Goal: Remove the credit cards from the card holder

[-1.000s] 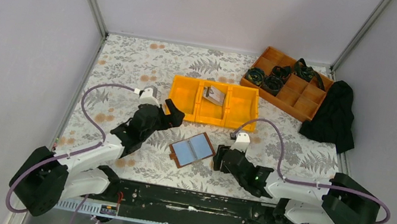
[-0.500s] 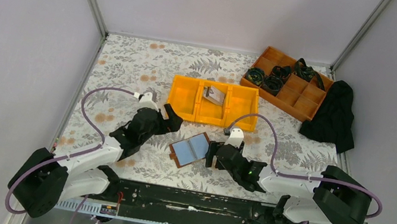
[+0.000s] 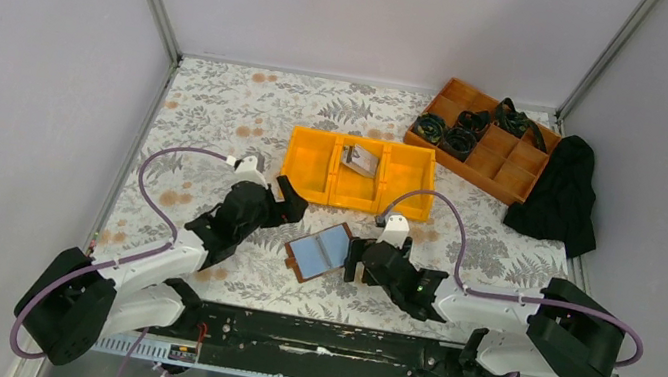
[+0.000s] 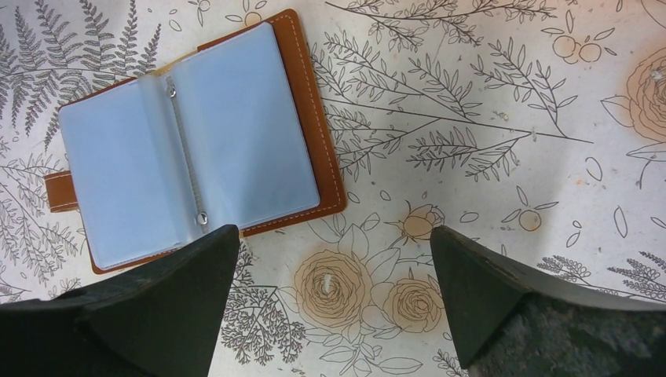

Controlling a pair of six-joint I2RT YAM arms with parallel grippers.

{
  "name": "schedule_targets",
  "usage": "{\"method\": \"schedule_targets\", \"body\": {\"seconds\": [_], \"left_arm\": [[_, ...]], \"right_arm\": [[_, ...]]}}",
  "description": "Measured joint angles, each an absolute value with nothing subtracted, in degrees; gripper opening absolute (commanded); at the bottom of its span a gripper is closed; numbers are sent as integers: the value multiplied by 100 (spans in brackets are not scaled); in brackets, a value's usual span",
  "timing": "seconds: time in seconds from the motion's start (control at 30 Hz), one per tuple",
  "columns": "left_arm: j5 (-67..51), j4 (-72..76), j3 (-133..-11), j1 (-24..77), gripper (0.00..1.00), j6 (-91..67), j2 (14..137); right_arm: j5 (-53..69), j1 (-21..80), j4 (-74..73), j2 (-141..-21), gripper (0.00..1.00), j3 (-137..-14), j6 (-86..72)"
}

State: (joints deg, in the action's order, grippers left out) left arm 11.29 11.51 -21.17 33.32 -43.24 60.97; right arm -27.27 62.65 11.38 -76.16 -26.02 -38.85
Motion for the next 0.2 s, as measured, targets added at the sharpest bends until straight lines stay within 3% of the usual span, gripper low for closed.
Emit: {"method": "schedule_targets", "body": {"seconds": [0.2], "left_arm": [[1103, 1155, -2117, 3330, 100, -4320, 6084]], "right_arm": [[-2617, 6265, 1098, -7614, 99, -2626, -3885]]}}
